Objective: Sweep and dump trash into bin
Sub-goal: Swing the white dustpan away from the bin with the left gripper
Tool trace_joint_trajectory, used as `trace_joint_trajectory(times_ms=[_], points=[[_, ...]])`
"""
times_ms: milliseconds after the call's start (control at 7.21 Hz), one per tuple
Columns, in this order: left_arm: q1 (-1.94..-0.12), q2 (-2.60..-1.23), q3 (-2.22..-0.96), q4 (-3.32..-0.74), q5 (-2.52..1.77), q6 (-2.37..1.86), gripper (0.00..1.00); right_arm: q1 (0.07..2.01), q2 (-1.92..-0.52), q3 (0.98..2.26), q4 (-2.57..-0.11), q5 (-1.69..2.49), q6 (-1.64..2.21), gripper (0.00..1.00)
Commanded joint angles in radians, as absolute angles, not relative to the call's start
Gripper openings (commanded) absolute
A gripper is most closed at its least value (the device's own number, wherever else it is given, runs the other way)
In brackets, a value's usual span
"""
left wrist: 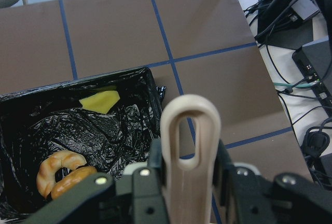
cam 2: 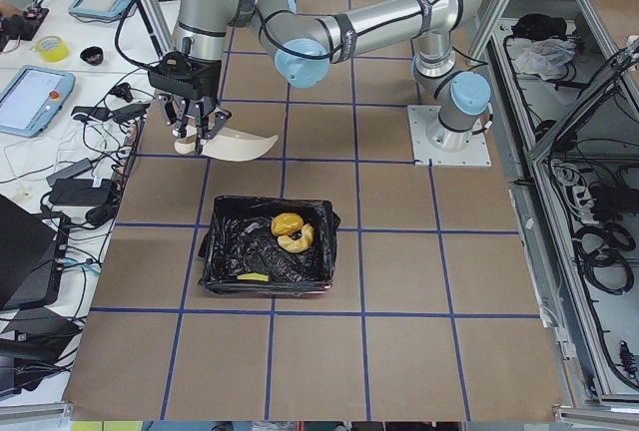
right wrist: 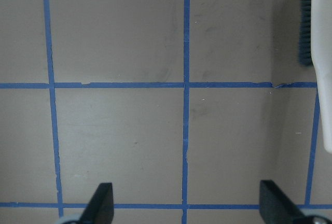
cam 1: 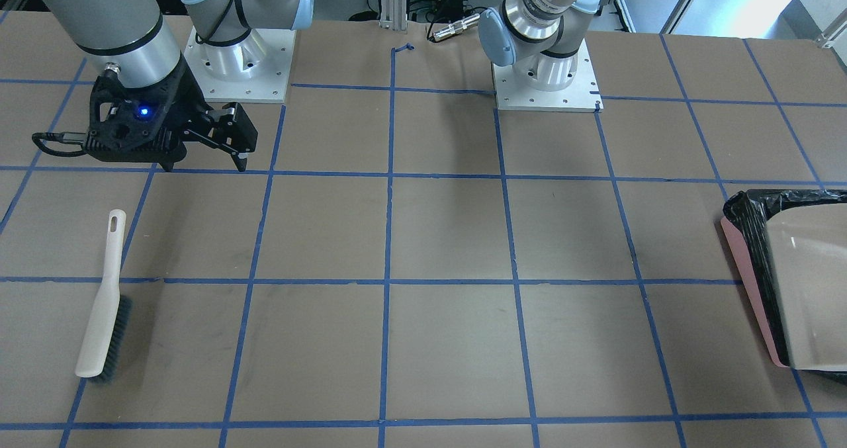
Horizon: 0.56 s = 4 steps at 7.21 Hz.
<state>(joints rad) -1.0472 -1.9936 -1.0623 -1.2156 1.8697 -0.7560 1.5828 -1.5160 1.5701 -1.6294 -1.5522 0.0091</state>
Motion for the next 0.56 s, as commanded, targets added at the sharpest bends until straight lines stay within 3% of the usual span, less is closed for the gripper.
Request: trace_joint_trajectory(times_ms=[0, 416], points=[[-1.072, -2.000, -1.125, -1.308, 1.789, -0.834, 0.00, 1.583, -1.514, 1.572, -1.629, -1.554, 0.008, 1.00], [-1.155, -2.049, -1.213, -1.307, 1.708, -0.926, 0.00, 1.583, -1.514, 1.578, -1.631, -1.542, 0.009, 1.00]])
